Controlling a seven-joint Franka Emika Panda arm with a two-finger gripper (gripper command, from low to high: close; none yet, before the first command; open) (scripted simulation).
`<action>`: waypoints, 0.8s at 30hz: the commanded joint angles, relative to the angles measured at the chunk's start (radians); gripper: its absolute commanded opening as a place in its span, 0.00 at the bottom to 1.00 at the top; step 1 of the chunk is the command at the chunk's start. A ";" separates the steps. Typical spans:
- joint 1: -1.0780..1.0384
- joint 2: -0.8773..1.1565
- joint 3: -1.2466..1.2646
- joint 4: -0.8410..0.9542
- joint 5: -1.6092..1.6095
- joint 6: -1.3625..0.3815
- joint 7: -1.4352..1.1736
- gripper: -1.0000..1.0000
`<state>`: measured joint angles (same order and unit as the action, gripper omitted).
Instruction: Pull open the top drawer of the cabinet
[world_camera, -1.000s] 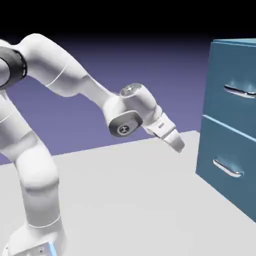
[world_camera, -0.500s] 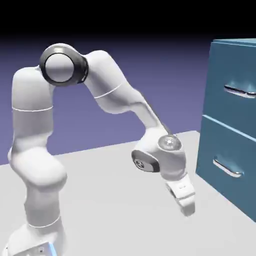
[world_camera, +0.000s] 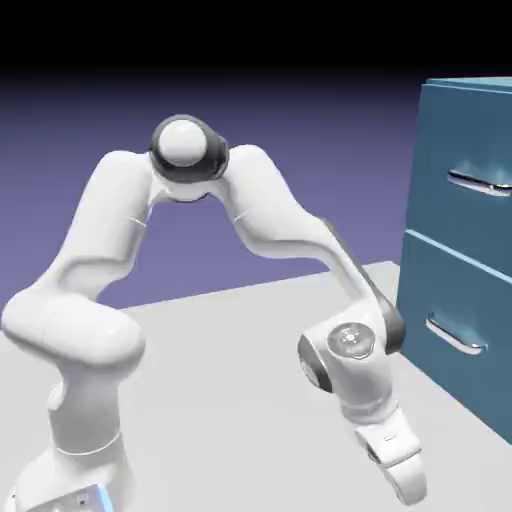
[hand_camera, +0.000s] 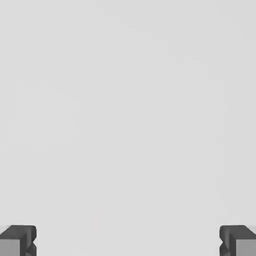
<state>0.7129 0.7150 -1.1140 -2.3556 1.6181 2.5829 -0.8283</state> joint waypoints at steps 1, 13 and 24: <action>0.019 0.035 -0.030 0.012 0.044 -0.012 -0.042 0.50; 0.245 0.449 -0.389 0.159 0.565 -0.159 -0.548 0.50; 0.452 0.829 -0.719 0.293 1.044 -0.293 -1.012 0.50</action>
<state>1.1650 1.5440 -1.8326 -2.0625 2.6618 2.2900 -1.8406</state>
